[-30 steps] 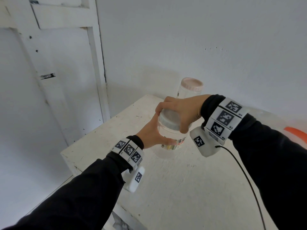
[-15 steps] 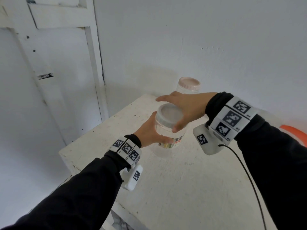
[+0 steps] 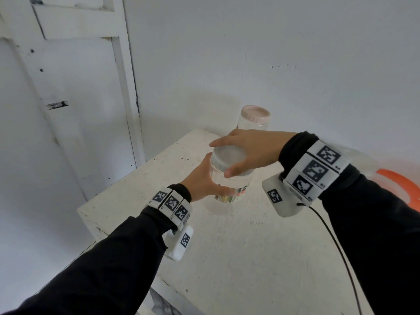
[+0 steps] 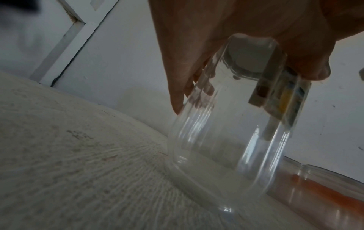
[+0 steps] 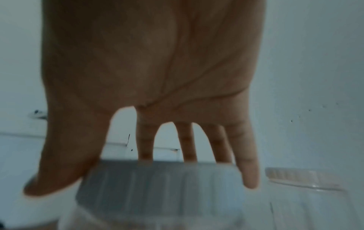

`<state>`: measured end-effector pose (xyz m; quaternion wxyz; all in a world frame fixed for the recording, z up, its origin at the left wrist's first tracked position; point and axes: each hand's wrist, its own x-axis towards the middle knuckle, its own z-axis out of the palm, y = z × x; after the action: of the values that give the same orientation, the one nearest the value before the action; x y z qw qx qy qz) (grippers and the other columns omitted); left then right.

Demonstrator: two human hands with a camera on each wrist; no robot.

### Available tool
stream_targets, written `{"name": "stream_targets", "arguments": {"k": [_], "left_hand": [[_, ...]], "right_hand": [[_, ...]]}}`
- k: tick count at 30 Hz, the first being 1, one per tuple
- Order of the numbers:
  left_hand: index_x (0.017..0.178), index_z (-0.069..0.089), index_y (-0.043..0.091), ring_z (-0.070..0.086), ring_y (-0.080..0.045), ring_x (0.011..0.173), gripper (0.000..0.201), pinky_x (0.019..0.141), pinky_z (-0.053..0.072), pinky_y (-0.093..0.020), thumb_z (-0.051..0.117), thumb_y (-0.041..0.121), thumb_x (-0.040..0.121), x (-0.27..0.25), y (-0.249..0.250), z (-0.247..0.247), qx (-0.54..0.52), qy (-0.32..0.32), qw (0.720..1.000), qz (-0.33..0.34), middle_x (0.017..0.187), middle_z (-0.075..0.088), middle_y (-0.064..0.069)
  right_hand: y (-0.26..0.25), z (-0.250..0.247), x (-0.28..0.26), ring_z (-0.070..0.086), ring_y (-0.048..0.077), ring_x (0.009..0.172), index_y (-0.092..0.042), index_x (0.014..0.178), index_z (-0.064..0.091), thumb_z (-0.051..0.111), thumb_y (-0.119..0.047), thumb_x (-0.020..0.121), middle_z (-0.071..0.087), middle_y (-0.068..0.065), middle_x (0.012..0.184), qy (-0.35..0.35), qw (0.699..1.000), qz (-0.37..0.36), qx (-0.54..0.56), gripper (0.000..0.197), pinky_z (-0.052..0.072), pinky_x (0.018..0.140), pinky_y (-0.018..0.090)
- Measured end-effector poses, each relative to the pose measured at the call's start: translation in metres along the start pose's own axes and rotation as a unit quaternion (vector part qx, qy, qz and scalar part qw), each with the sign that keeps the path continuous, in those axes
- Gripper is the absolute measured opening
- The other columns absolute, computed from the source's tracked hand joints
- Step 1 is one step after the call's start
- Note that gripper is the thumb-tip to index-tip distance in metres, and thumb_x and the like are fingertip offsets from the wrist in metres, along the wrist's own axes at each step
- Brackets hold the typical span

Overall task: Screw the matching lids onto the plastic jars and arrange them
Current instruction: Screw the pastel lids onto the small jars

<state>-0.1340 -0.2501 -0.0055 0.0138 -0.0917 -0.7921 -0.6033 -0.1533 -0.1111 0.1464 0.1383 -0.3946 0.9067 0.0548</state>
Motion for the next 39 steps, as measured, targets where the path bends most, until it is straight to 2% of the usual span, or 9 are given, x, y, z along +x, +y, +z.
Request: {"name": "stream_targets", "arguments": {"k": [2, 6, 12, 21, 28, 32, 34, 36, 39], "left_hand": [[0.138, 0.024, 0.03, 0.046, -0.01, 0.122, 0.112, 0.1, 0.043, -0.044, 0.087, 0.048, 0.047, -0.001, 0.0, 0.0, 0.005, 0.001, 1.0, 0.0, 0.131, 0.048, 0.007], [0.136, 0.027, 0.027, 0.049, -0.006, 0.117, 0.104, 0.099, 0.045, -0.04, 0.086, 0.043, 0.051, -0.001, 0.001, 0.0, 0.02, 0.014, 1.0, 0.005, 0.126, 0.051, 0.01], [0.133, 0.032, 0.022, 0.05, -0.004, 0.114, 0.096, 0.098, 0.045, -0.035, 0.086, 0.036, 0.055, -0.002, 0.003, 0.004, 0.029, 0.039, 0.999, 0.018, 0.123, 0.052, 0.011], [0.13, 0.033, 0.024, 0.05, -0.002, 0.11, 0.087, 0.095, 0.045, -0.029, 0.085, 0.029, 0.06, -0.006, 0.007, 0.006, 0.042, 0.057, 0.997, 0.021, 0.118, 0.051, 0.014], [0.134, 0.026, 0.019, 0.047, -0.006, 0.115, 0.098, 0.095, 0.044, -0.025, 0.086, 0.029, 0.059, -0.015, 0.01, 0.012, 0.023, 0.084, 0.996, 0.012, 0.126, 0.045, 0.006], [0.121, 0.027, 0.036, 0.043, 0.005, 0.114, 0.086, 0.093, 0.04, -0.015, 0.086, 0.024, 0.06, -0.016, 0.011, 0.014, 0.017, 0.09, 0.995, 0.025, 0.122, 0.043, 0.013], [0.125, 0.023, 0.035, 0.04, 0.0, 0.116, 0.095, 0.093, 0.037, -0.015, 0.086, 0.038, 0.053, -0.016, 0.008, 0.013, 0.011, 0.082, 0.996, 0.016, 0.126, 0.039, 0.01], [0.127, 0.02, 0.032, 0.039, 0.001, 0.114, 0.102, 0.091, 0.035, -0.013, 0.082, 0.045, 0.047, -0.014, 0.005, 0.01, 0.004, 0.085, 0.996, 0.009, 0.128, 0.036, 0.009], [0.126, 0.02, 0.029, 0.039, -0.007, 0.117, 0.098, 0.096, 0.036, -0.021, 0.086, 0.031, 0.053, -0.004, 0.0, 0.0, 0.005, 0.107, 0.994, -0.002, 0.13, 0.036, 0.004]], "right_hand": [[-0.002, 0.006, 0.003, 0.041, 0.021, 0.122, -0.043, 0.142, 0.024, 0.059, -0.058, 0.08, 0.036, -0.001, 0.136, 0.023, 1.0, -0.004, -0.014, 0.073, 0.037, 0.101, 0.036], [-0.003, 0.017, 0.003, 0.047, 0.018, 0.098, -0.045, 0.138, 0.03, 0.051, -0.066, 0.079, 0.041, 0.001, 0.124, 0.091, 0.995, 0.011, -0.045, 0.065, 0.043, 0.087, 0.032], [-0.005, 0.03, 0.009, 0.044, 0.019, 0.082, -0.039, 0.13, 0.04, 0.044, -0.065, 0.082, 0.045, 0.005, 0.112, 0.16, 0.985, 0.024, -0.064, 0.055, 0.039, 0.071, 0.029], [-0.008, 0.037, 0.012, 0.047, 0.024, 0.095, -0.041, 0.129, 0.04, 0.046, -0.062, 0.082, 0.045, 0.005, 0.114, 0.188, 0.98, 0.045, -0.036, 0.052, 0.044, 0.078, 0.034], [-0.005, 0.042, 0.007, 0.047, 0.024, 0.106, -0.039, 0.134, 0.038, 0.049, -0.061, 0.081, 0.044, -0.001, 0.127, 0.211, 0.977, 0.025, -0.021, 0.058, 0.045, 0.086, 0.038], [0.005, 0.044, 0.003, 0.044, 0.019, 0.12, -0.034, 0.141, 0.029, 0.055, -0.064, 0.079, 0.041, -0.006, 0.139, 0.213, 0.974, 0.008, 0.084, 0.074, 0.04, 0.096, 0.036], [0.013, 0.047, -0.002, 0.045, 0.013, 0.12, -0.028, 0.141, 0.032, 0.057, -0.059, 0.08, 0.043, -0.006, 0.137, 0.248, 0.946, 0.009, 0.208, 0.073, 0.038, 0.094, 0.029], [0.023, 0.054, -0.004, 0.049, 0.009, 0.112, -0.022, 0.136, 0.039, 0.054, -0.052, 0.085, 0.05, -0.005, 0.13, 0.331, 0.901, 0.033, 0.278, 0.061, 0.039, 0.088, 0.025], [0.039, 0.066, 0.002, 0.054, 0.011, 0.101, -0.015, 0.127, 0.046, 0.055, -0.038, 0.09, 0.056, 0.0, 0.121, 0.418, 0.849, 0.097, 0.309, 0.045, 0.045, 0.083, 0.028]]}}
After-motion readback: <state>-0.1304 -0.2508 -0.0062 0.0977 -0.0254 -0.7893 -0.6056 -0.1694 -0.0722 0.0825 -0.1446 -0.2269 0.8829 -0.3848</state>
